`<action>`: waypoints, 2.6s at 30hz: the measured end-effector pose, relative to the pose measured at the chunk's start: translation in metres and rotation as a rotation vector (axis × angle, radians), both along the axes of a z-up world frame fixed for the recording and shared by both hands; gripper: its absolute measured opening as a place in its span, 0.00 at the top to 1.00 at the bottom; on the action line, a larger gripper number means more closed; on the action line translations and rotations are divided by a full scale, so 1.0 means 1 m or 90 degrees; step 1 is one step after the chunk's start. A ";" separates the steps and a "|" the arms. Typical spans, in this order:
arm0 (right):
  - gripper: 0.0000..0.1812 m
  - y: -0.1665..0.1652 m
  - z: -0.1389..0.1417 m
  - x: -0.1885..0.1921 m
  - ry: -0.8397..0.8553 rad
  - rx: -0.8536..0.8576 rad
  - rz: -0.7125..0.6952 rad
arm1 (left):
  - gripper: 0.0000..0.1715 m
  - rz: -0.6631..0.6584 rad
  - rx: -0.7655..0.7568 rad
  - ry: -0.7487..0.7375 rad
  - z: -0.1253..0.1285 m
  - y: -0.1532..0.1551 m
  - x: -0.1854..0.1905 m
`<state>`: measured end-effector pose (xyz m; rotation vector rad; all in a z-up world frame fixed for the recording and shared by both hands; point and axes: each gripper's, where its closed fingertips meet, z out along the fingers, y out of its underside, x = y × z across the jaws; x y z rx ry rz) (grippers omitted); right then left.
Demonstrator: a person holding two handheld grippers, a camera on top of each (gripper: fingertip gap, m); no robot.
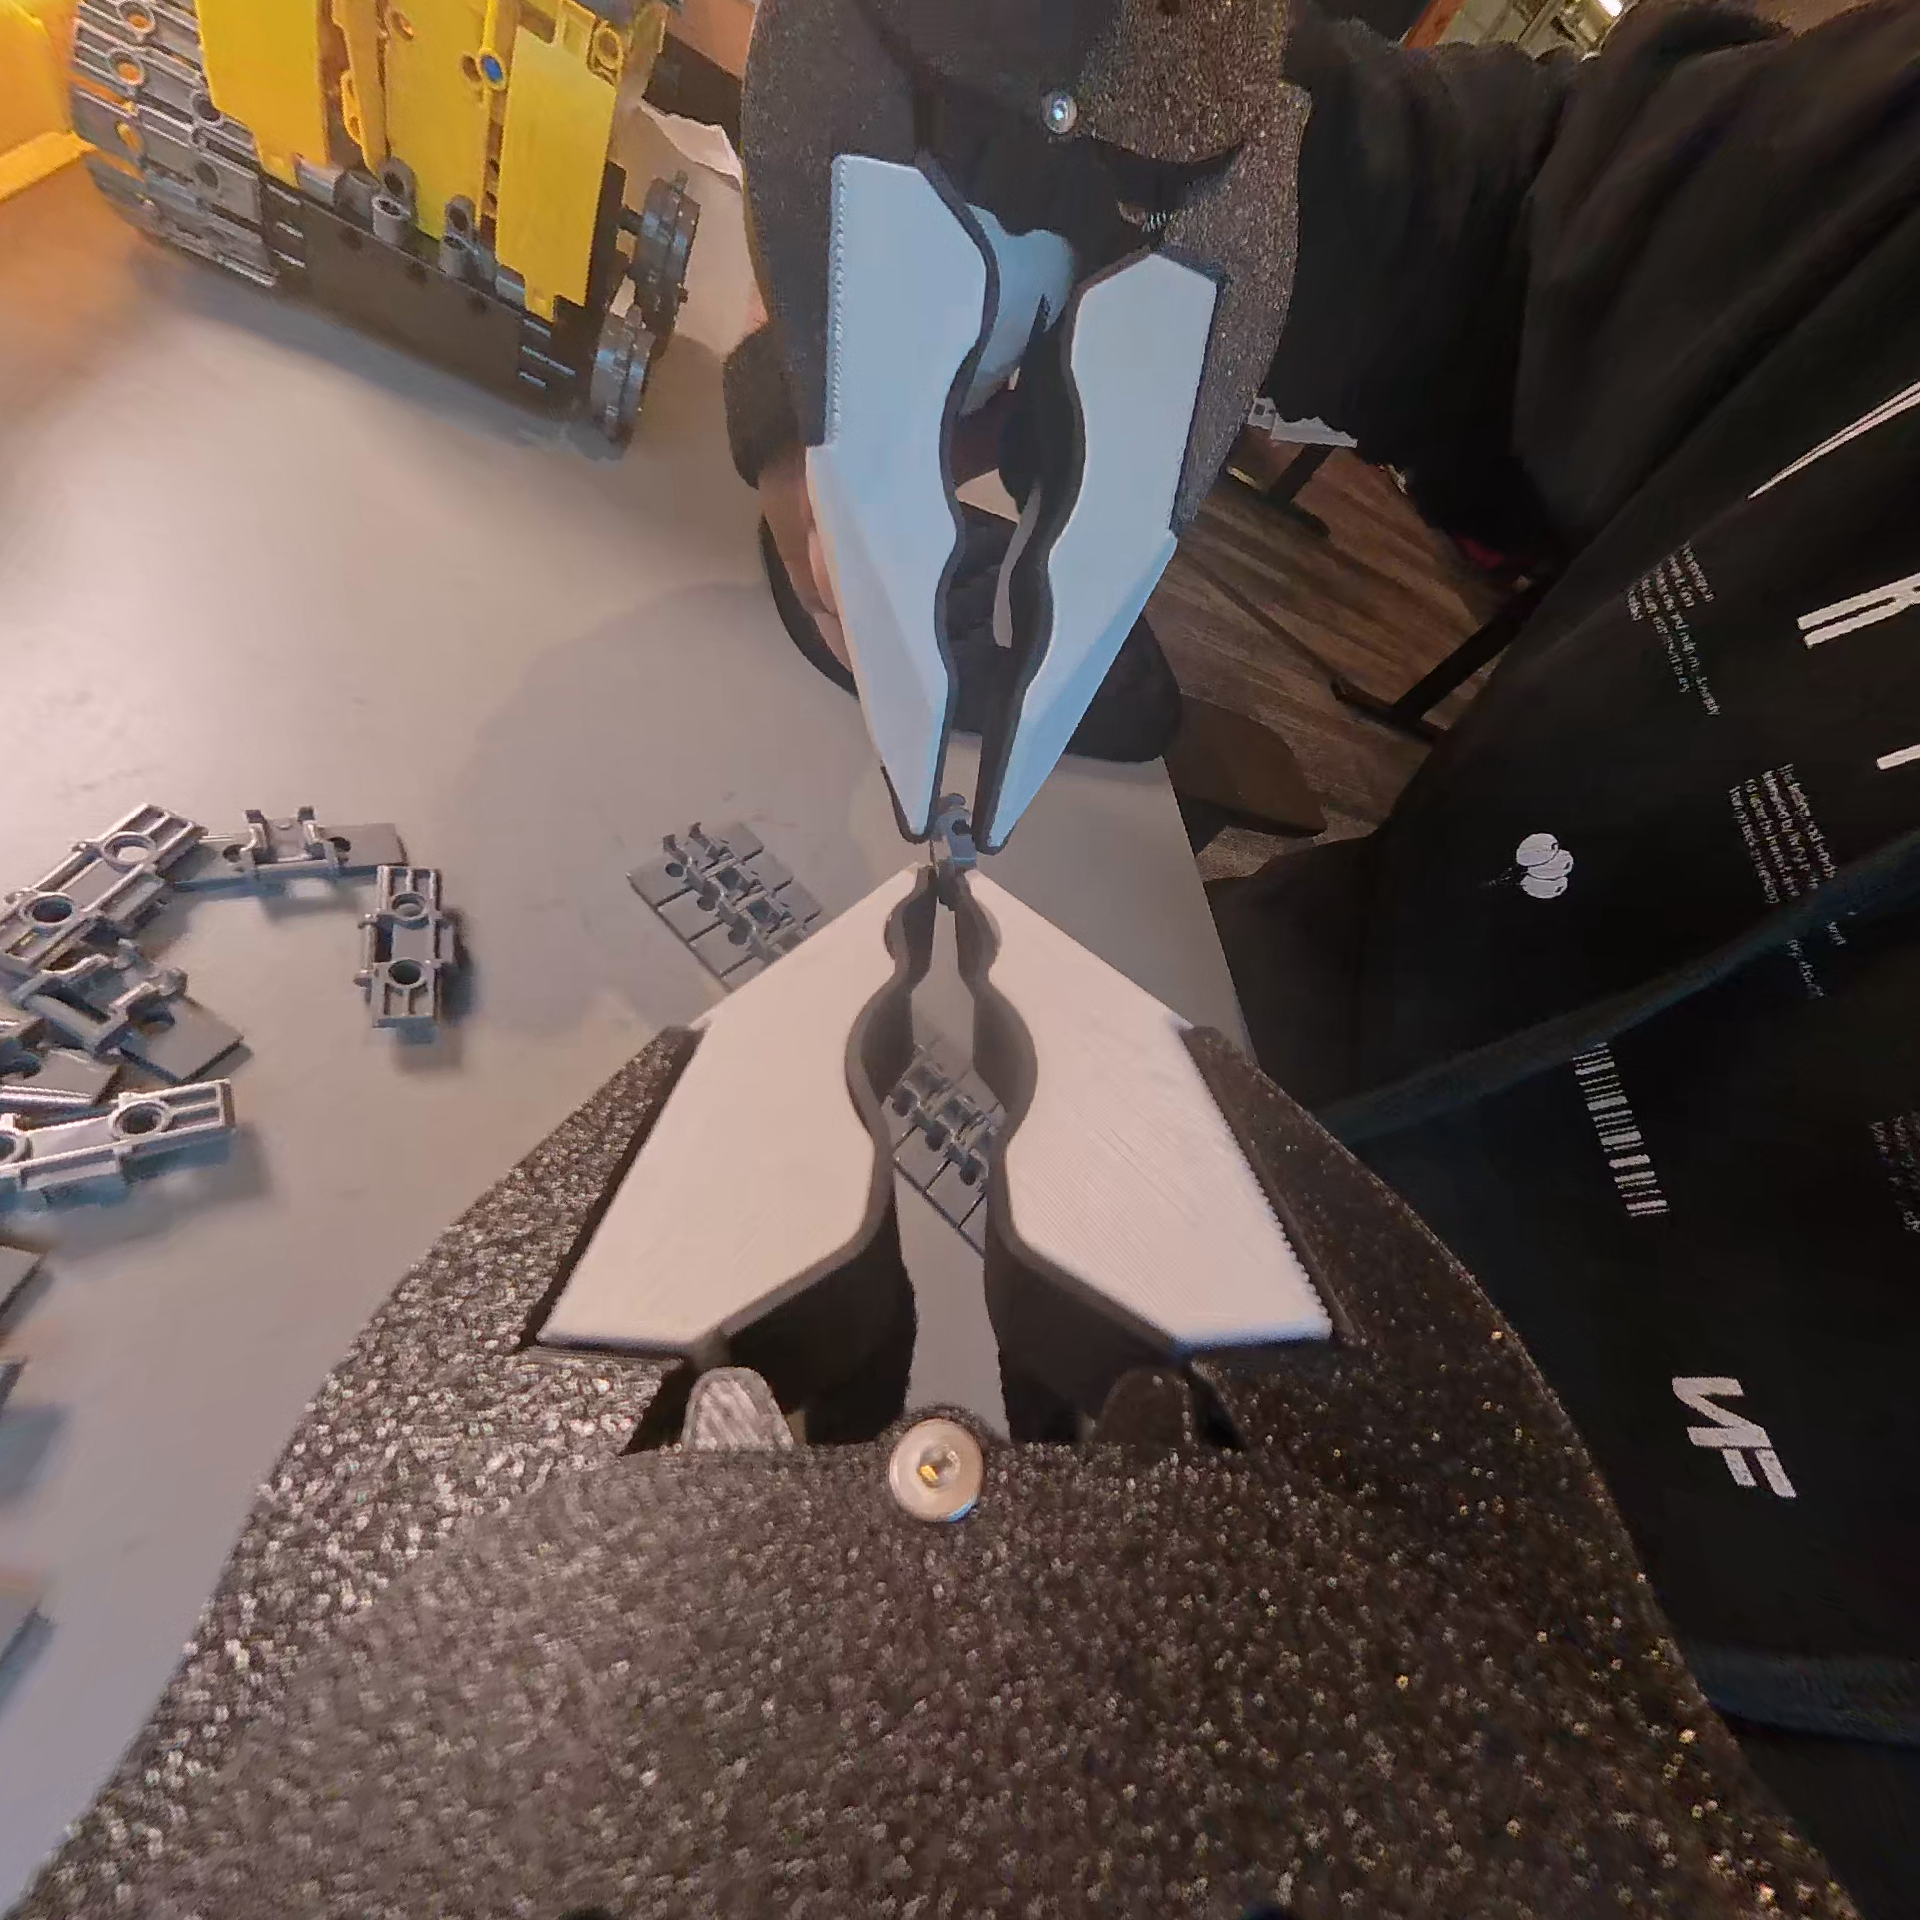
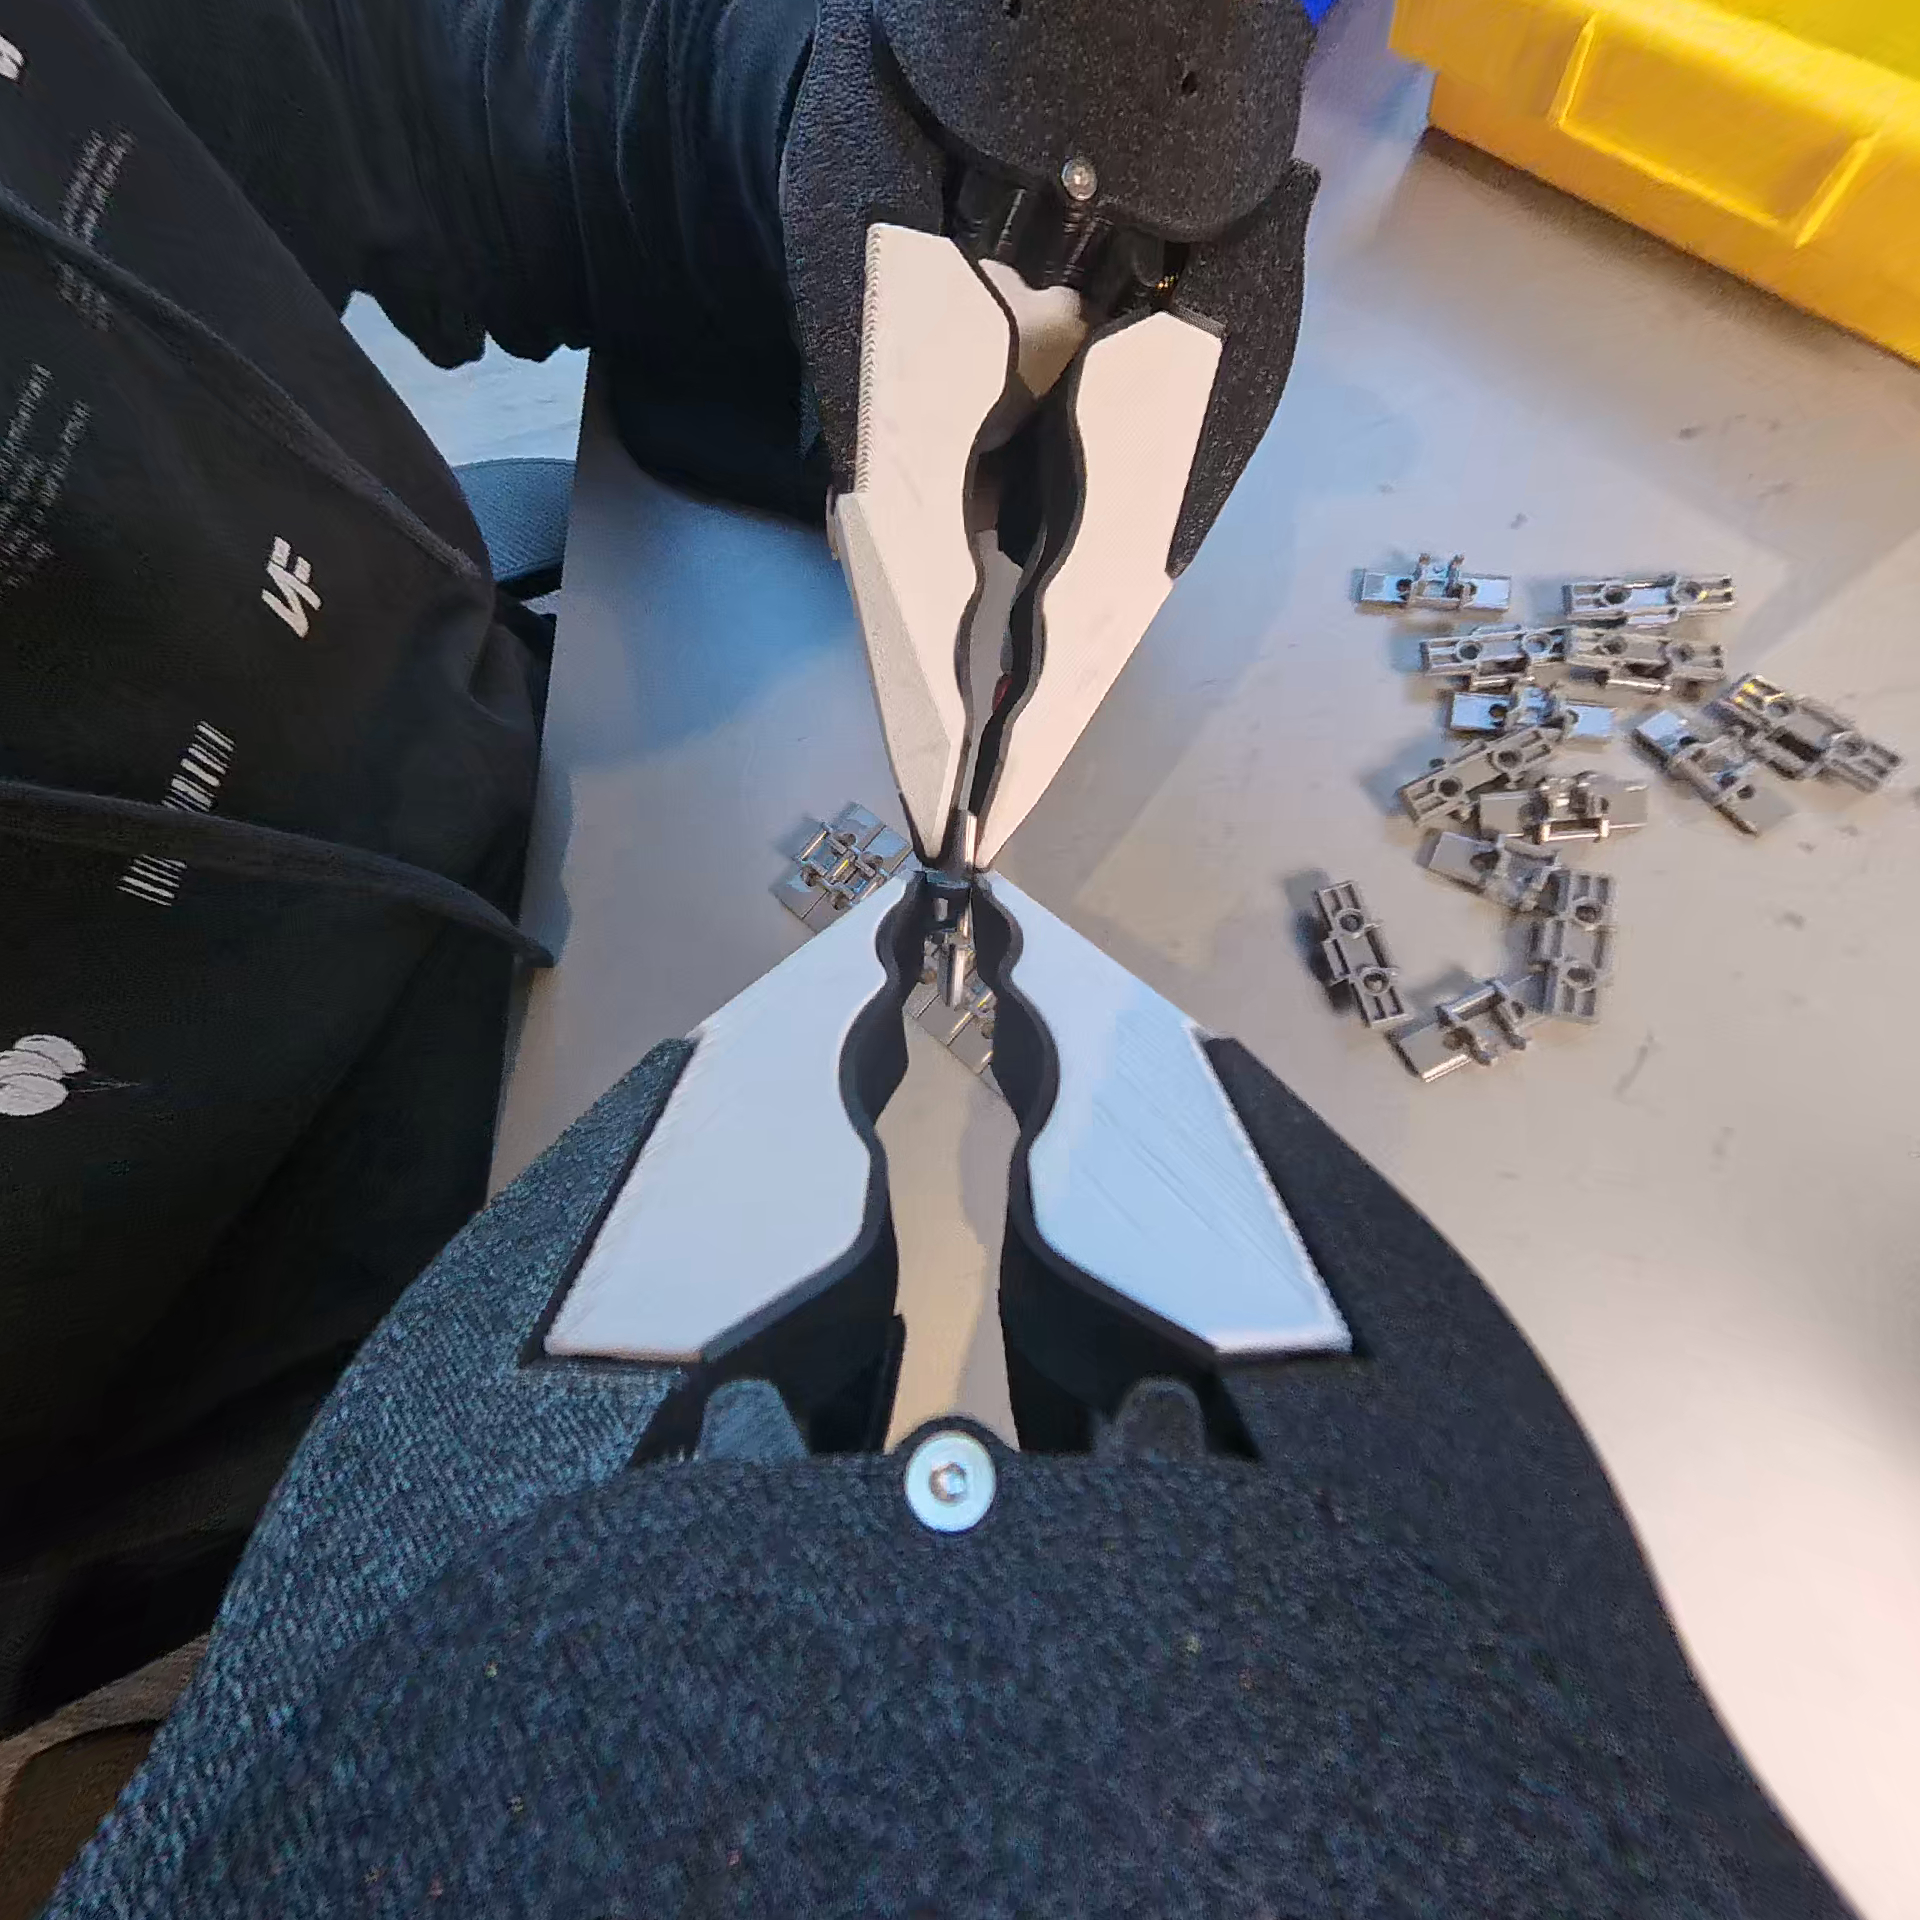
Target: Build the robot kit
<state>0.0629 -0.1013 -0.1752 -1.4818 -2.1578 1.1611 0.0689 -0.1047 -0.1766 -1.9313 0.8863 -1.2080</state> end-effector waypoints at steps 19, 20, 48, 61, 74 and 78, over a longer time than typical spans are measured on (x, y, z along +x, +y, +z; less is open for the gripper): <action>0.97 0.054 -0.028 0.011 -0.140 -0.077 -0.248 | 0.86 0.088 0.041 0.152 -0.029 0.016 -0.004; 0.97 0.054 -0.036 0.013 -0.160 -0.093 -0.267 | 0.84 0.092 0.041 0.181 -0.035 0.015 -0.001; 0.97 0.061 -0.064 0.029 -0.266 -0.016 -0.322 | 0.84 0.114 0.110 0.353 -0.071 0.012 0.010; 0.97 0.065 -0.069 0.032 -0.326 0.193 -0.265 | 0.84 0.119 0.117 0.357 -0.071 0.013 0.011; 1.00 0.067 -0.070 0.029 -0.304 0.171 -0.272 | 0.84 0.125 0.121 0.356 -0.071 0.012 0.009; 0.93 0.064 -0.058 0.027 -0.280 0.060 -0.296 | 0.84 0.125 0.117 0.353 -0.071 0.012 0.009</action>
